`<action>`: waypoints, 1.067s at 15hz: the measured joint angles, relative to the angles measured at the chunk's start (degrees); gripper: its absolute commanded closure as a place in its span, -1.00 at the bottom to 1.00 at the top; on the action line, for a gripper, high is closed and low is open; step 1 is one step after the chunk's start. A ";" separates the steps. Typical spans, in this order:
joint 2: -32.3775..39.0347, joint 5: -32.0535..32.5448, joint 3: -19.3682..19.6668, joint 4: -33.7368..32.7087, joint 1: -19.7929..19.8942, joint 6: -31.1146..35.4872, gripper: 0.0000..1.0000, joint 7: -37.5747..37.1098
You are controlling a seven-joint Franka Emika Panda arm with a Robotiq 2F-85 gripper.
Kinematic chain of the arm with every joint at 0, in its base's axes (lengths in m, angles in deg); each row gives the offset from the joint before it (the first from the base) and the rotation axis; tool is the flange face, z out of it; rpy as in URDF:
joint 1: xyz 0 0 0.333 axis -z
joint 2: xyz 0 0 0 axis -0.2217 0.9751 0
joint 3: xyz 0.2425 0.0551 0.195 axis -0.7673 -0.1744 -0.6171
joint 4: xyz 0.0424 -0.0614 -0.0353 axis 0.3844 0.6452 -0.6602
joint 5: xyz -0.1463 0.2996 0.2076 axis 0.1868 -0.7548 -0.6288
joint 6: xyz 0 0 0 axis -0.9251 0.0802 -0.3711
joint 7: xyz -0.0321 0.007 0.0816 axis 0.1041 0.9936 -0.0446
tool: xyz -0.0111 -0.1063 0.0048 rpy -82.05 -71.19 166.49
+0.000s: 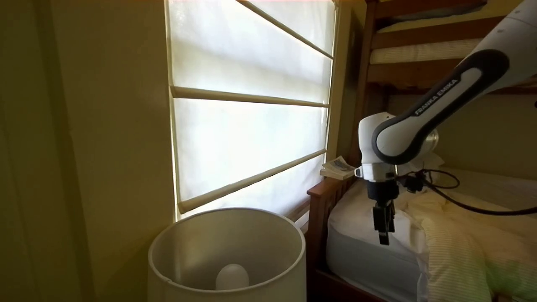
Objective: Put the box on the bed
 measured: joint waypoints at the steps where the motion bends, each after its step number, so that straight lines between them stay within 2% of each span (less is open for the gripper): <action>1: 0.80 0.00 -0.22 -0.18 0.12 0.26 -1.00 0.00; 7: -1.12 0.00 -0.28 -0.07 0.69 0.20 -1.00 0.01; 9: 0.69 -0.58 -0.68 -0.52 0.56 1.04 -1.00 0.44; 12: 8.65 -5.52 -2.67 -2.67 -0.53 5.10 -1.00 2.64; 16: 22.73 -8.69 -7.98 -7.94 -1.20 10.90 -1.00 4.29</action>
